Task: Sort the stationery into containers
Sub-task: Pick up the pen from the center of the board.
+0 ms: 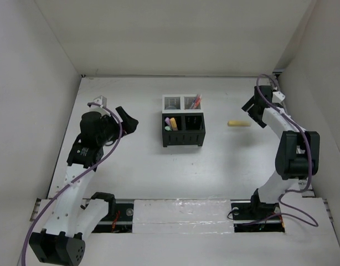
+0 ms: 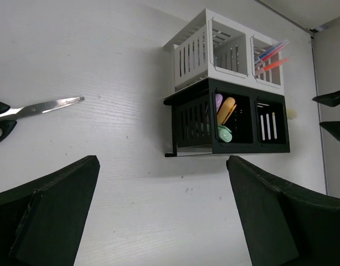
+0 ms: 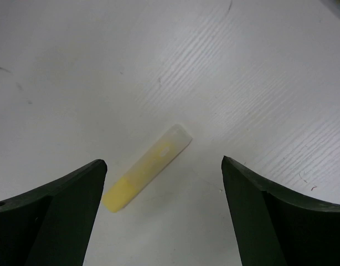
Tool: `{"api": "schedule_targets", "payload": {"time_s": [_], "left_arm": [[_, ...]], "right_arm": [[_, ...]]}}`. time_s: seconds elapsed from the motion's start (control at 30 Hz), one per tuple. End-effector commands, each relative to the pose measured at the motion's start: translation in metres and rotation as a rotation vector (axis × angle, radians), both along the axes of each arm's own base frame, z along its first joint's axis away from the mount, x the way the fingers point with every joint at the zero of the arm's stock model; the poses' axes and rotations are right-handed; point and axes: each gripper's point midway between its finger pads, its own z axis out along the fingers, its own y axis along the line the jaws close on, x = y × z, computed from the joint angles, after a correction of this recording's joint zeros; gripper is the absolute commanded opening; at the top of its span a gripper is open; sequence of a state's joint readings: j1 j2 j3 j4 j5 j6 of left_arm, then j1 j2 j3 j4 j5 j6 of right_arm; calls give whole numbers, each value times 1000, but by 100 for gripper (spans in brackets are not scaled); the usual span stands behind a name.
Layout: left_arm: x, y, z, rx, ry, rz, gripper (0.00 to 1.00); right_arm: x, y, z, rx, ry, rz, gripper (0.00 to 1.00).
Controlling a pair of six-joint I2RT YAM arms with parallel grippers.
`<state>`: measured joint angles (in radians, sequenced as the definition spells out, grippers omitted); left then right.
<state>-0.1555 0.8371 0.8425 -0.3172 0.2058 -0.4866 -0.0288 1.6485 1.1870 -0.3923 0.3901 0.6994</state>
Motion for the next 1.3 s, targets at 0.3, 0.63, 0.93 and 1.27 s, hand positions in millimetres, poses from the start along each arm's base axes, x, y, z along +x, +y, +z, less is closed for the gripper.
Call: {"api": "schedule_targets", "payload": {"time_s": [0.3, 0.63, 0.93, 1.27], "left_arm": [[3, 1, 8, 1, -42, 1, 100], [0, 0, 13, 2, -62, -11, 100], [0, 1, 13, 6, -63, -3, 100], [-1, 1, 11, 7, -54, -3, 100]], "right_arm": [[18, 6, -67, 70, 108, 19, 75], [20, 5, -90, 136, 209, 15, 53], [19, 13, -109, 179, 279, 45, 11], [16, 15, -106, 180, 262, 59, 0]]}}
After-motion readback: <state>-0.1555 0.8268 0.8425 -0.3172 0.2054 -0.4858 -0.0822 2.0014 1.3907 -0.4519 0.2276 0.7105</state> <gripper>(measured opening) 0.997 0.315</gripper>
